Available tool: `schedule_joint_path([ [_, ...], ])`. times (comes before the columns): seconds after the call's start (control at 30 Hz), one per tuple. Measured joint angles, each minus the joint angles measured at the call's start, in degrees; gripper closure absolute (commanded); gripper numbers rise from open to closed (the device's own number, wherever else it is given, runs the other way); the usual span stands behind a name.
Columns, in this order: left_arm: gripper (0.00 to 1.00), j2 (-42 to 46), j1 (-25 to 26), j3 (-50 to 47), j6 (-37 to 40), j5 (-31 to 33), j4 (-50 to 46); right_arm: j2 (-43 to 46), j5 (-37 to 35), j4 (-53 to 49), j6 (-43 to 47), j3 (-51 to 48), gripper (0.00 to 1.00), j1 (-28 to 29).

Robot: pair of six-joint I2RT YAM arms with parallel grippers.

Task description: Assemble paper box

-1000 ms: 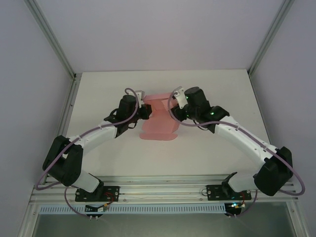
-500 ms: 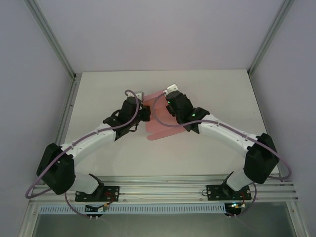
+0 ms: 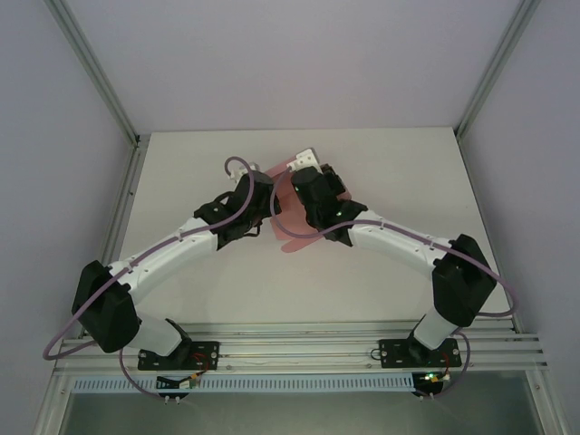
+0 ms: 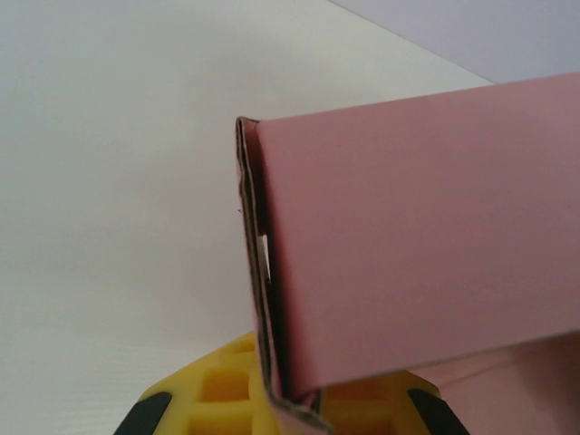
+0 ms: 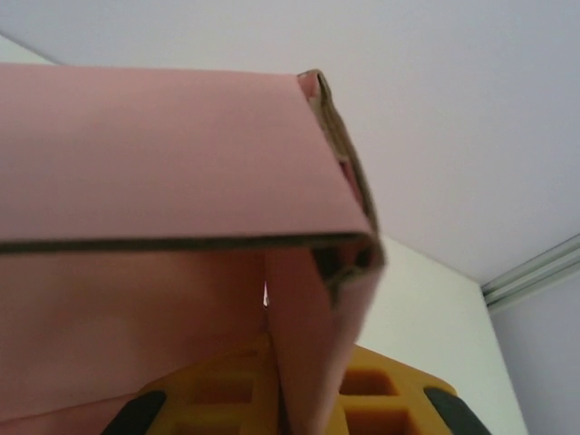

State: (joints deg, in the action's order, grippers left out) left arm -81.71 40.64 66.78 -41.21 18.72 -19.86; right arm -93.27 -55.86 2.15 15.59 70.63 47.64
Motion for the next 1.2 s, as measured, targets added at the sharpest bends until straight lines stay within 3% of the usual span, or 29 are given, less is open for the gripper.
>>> schedule_joint_path([
  [0.23,1.00,-0.37,0.17,0.90,-2.62,0.76,-1.03,-1.75,-2.25,11.08,9.09,-2.21,0.84,-0.04],
  [0.4,1.00,-1.62,0.33,2.32,-2.99,1.40,-0.98,-4.48,-4.35,25.24,18.58,-4.74,0.84,-0.66],
  [0.5,1.00,-2.05,0.33,2.38,-2.95,1.90,-1.16,-5.14,-4.33,23.71,17.55,-4.46,0.78,-0.66],
  [0.6,1.00,-2.29,0.33,2.38,-2.86,2.19,-3.43,-3.37,4.37,6.73,4.66,-0.90,0.72,-2.12],
  [0.77,1.00,-3.13,0.76,2.49,-2.32,2.19,-5.22,3.65,19.23,-7.50,-7.28,-1.11,0.47,-6.36],
  [1.0,1.00,-4.28,0.57,3.48,-0.02,2.16,-7.06,9.42,33.75,-15.28,-13.57,-5.14,0.19,-9.18],
  [1.07,1.00,-4.66,0.31,3.58,1.79,1.90,-7.04,12.96,38.56,-16.22,-14.51,-7.04,0.01,-9.64],
  [1.2,1.00,-5.79,-0.61,3.63,9.35,1.49,-6.82,23.30,48.57,-15.54,-17.44,-10.88,0.00,-11.10],
])
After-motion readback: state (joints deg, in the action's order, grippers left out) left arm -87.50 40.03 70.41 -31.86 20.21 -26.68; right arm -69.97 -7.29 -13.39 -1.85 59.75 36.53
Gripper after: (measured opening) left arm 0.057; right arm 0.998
